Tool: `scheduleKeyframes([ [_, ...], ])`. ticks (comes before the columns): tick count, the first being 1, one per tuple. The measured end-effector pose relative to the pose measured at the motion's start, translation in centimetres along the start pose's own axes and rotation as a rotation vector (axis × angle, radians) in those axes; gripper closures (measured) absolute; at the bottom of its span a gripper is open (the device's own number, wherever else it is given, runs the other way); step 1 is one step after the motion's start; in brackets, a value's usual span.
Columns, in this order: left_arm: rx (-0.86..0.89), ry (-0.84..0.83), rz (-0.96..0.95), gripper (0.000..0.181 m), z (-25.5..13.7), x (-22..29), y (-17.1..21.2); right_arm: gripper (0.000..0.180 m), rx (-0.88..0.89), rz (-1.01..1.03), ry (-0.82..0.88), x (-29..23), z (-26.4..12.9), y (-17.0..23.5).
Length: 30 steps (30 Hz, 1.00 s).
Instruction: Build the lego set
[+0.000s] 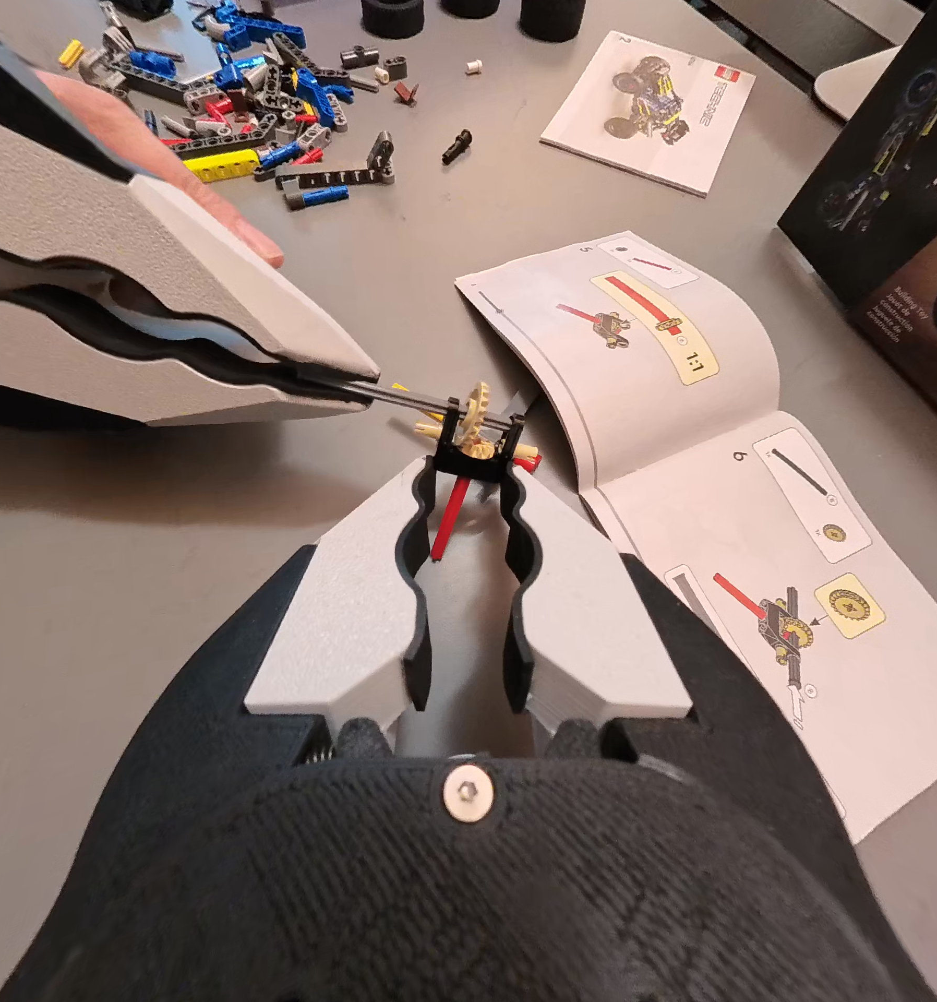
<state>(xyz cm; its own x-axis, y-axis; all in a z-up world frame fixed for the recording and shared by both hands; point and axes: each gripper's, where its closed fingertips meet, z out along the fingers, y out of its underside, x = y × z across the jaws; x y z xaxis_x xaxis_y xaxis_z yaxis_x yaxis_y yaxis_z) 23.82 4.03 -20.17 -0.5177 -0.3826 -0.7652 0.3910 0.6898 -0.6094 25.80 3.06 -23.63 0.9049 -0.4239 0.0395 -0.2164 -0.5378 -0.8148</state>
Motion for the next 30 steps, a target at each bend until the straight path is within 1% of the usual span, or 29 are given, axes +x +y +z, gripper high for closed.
scheduleKeyframes([
  [2,0.01,0.027,-0.069,0.179,0.1,-0.1,0.1,0.158,-0.004,-0.005,0.005,0.0,0.0,0.0],
  [6,0.014,0.049,-0.119,0.179,0.1,-0.1,0.1,0.158,-0.007,-0.003,0.005,0.0,0.1,0.1],
  [11,-0.012,0.032,-0.058,0.178,0.1,0.0,0.5,0.157,-0.004,0.025,0.021,0.3,0.1,0.0],
  [13,-0.048,0.017,-0.008,0.177,0.2,0.1,0.9,0.156,0.008,0.032,0.024,0.6,-0.1,0.0],
  [18,-0.146,0.007,0.051,0.173,0.5,0.6,2.1,0.156,-0.022,-0.044,0.098,1.1,-0.1,0.2],
  [24,-0.111,0.02,0.023,0.167,0.2,0.5,1.5,0.156,-0.046,-0.119,0.151,1.5,0.0,0.4],
  [26,-0.026,0.055,-0.074,0.166,-0.3,0.2,0.4,0.157,-0.024,-0.124,0.156,1.6,-0.2,0.1],
  [30,0.16,0.145,-0.392,0.166,-1.4,-2.7,-1.9,0.156,-0.006,-0.189,0.157,1.3,-0.3,-0.3],
])
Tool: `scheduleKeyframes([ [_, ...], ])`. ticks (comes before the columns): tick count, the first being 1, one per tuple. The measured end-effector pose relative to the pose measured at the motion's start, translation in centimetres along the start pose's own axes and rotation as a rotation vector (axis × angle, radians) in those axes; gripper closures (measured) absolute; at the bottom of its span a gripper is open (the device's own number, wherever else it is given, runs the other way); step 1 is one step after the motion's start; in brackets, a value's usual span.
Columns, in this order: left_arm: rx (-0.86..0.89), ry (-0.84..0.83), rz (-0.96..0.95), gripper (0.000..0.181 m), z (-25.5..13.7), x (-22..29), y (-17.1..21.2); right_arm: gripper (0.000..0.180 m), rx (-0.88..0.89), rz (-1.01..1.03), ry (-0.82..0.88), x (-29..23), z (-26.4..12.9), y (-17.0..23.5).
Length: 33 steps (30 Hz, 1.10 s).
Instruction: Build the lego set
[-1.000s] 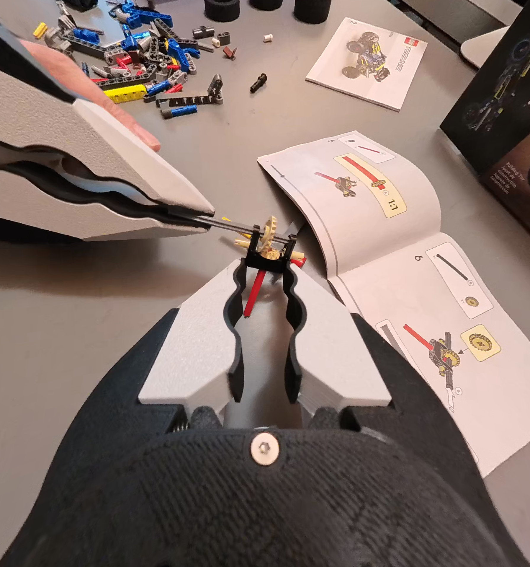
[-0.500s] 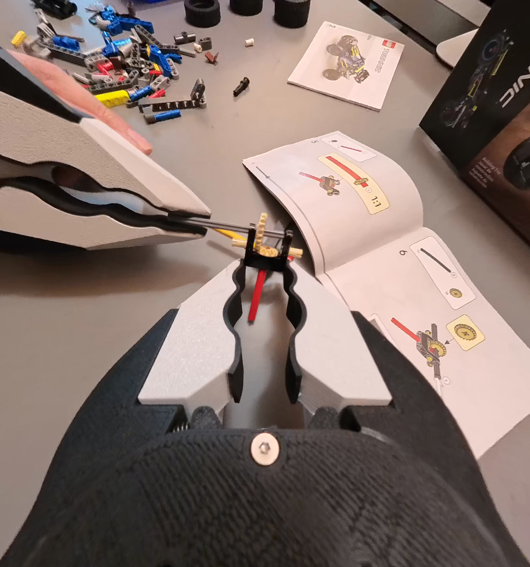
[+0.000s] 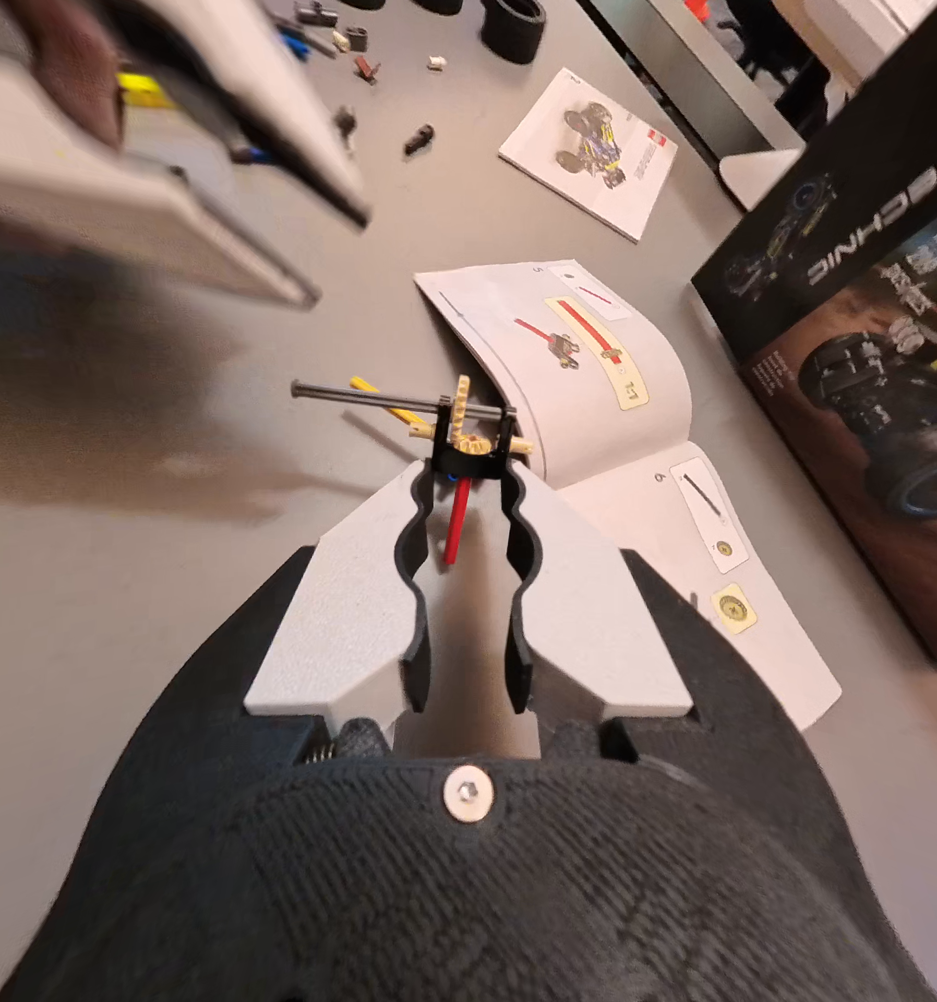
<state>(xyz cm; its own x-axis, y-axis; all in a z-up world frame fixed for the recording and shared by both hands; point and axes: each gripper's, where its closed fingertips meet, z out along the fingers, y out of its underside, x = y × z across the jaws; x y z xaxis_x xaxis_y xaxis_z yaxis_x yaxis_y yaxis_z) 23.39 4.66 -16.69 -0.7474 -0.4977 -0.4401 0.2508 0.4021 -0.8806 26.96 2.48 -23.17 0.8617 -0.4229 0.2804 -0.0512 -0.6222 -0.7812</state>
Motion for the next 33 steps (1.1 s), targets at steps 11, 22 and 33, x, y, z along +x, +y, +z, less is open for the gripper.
scheduleKeyframes([
  [11,-0.194,0.41,-0.069,0.17,0.6,1.9,3.2,0.157,0.105,-0.267,-0.079,-2.5,-0.7,-1.6],
  [22,-0.162,0.457,0.004,0.18,-0.1,3.2,3.5,0.156,0.149,-0.356,-0.174,-4.2,-0.9,-1.7],
  [33,-0.13,0.413,-0.051,0.18,0.1,2.8,3.5,0.156,0.154,-0.174,-0.287,-4.4,-1.1,-1.6],
])
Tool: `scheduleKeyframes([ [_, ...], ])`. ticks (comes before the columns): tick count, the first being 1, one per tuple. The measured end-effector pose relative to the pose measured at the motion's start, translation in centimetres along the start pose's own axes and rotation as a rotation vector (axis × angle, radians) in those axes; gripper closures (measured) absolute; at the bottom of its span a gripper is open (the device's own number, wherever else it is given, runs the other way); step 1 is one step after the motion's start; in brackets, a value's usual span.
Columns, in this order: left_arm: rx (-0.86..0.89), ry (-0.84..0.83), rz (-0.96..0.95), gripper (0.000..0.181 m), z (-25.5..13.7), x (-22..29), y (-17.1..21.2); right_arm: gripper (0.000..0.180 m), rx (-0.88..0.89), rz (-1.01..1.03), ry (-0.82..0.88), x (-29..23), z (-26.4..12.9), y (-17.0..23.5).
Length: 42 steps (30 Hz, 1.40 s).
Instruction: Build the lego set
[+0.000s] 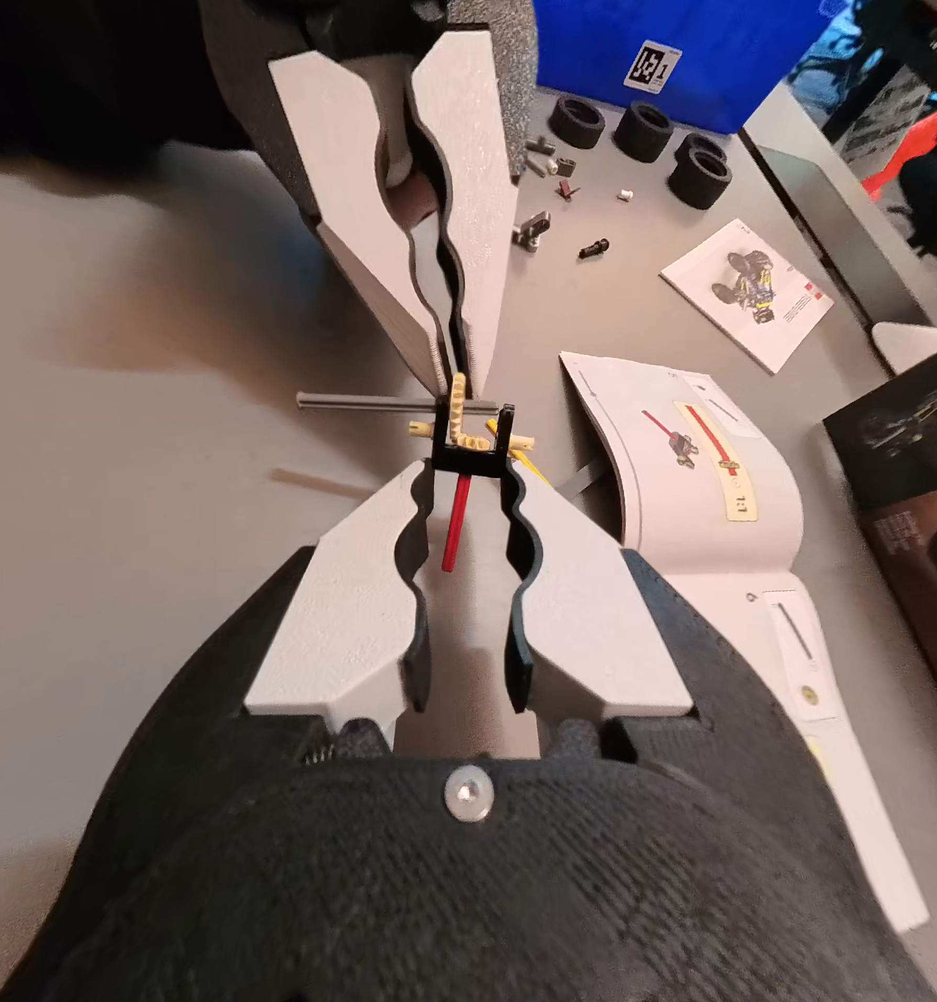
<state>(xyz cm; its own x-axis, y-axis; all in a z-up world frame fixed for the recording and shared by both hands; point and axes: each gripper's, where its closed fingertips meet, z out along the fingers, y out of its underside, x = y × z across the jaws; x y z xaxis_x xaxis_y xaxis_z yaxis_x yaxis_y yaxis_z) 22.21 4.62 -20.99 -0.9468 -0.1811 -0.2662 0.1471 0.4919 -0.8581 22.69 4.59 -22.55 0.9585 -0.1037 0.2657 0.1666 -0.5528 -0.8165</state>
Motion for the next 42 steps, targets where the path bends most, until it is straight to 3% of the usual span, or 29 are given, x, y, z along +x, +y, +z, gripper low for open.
scheduleKeyframes([
  [13,0.027,-0.114,-0.002,0.181,-0.1,-1.3,-0.3,0.157,0.009,0.212,-0.024,0.6,-0.2,0.2],
  [20,0.008,-0.097,-0.011,0.181,0.1,-1.1,0.2,0.157,-0.031,0.152,0.014,0.7,0.0,0.8],
  [26,0.01,-0.064,-0.004,0.164,0.1,-0.7,0.2,0.156,-0.018,-0.005,0.082,0.9,-0.2,0.0],
  [29,-0.005,-0.06,0.039,0.18,0.2,-0.4,0.4,0.157,0.0,-0.076,0.09,0.6,-0.3,-0.5],
  [34,0.017,-0.037,0.051,0.17,0.1,0.0,0.1,0.156,-0.018,-0.131,0.086,0.4,-0.2,-0.3],
  [42,-0.03,-0.024,0.12,0.18,0.2,0.6,0.4,0.156,-0.037,-0.181,0.052,-0.2,0.0,0.3],
])
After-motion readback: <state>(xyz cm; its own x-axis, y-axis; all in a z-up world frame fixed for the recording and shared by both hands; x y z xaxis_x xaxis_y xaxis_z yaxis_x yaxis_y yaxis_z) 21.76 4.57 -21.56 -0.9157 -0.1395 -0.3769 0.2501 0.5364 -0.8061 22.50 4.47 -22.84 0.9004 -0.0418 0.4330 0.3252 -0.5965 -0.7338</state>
